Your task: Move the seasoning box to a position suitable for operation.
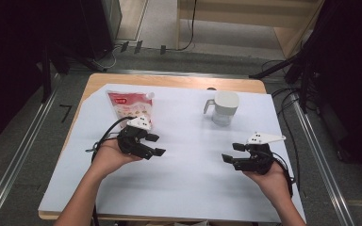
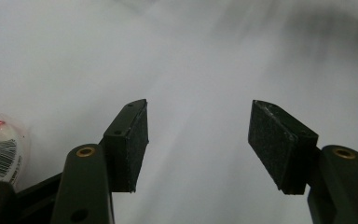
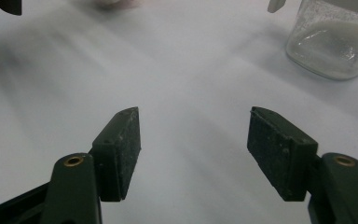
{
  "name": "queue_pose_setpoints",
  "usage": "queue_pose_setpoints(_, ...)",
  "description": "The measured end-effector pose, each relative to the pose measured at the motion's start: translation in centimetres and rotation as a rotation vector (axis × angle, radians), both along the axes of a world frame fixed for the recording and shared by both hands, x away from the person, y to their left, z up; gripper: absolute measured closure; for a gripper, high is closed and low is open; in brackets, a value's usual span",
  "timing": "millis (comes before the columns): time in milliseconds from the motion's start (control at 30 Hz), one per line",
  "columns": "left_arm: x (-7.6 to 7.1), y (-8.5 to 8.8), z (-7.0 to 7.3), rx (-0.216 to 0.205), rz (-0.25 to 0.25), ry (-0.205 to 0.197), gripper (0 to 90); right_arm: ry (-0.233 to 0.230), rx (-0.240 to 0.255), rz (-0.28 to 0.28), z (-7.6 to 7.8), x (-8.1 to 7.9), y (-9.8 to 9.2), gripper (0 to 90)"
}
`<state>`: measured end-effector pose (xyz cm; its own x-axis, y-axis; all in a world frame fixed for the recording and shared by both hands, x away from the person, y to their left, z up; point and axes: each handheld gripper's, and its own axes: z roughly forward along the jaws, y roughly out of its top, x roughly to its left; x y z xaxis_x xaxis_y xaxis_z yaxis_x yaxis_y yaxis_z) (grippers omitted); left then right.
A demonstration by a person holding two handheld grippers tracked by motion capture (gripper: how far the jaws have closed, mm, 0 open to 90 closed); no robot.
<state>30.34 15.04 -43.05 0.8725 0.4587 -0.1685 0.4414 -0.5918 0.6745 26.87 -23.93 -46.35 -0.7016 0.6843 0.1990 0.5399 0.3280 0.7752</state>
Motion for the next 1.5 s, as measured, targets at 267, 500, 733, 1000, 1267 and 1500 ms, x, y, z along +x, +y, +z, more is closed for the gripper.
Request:
queue_pose_setpoints(267, 0.0, -0.1, 0.0, 0.0, -0.003, -0.005, 38.7, 0.001, 0.006, -0.002, 0.0, 0.0, 0.0, 35.0)
queue_pose_setpoints(500, 0.0, 0.1, 0.0, -0.004, -0.005, -0.001, 38.7, -0.001, 0.0, 0.002, 0.0, 0.0, 0.1, 35.1)
queue_pose_setpoints(733, 0.0, 0.2, 0.2, -0.017, -0.005, -0.011, 38.7, 0.0, -0.003, 0.0, 0.0, -0.1, 0.2, 35.2)
queue_pose_setpoints(1000, 0.0, 0.0, 0.1, -0.013, -0.009, -0.011, 38.4, -0.001, -0.002, -0.008, 0.0, -0.1, -0.1, 35.2)
queue_pose_setpoints(1267, -0.1, 0.0, 0.1, -0.016, -0.01, -0.013, 38.3, -0.007, -0.009, -0.024, 0.2, -0.1, -0.2, 35.2)
queue_pose_setpoints(1500, -0.2, 0.1, 0.3, -0.035, -0.011, -0.013, 38.3, -0.012, 0.035, -0.104, 0.7, 0.6, -0.8, 32.0)
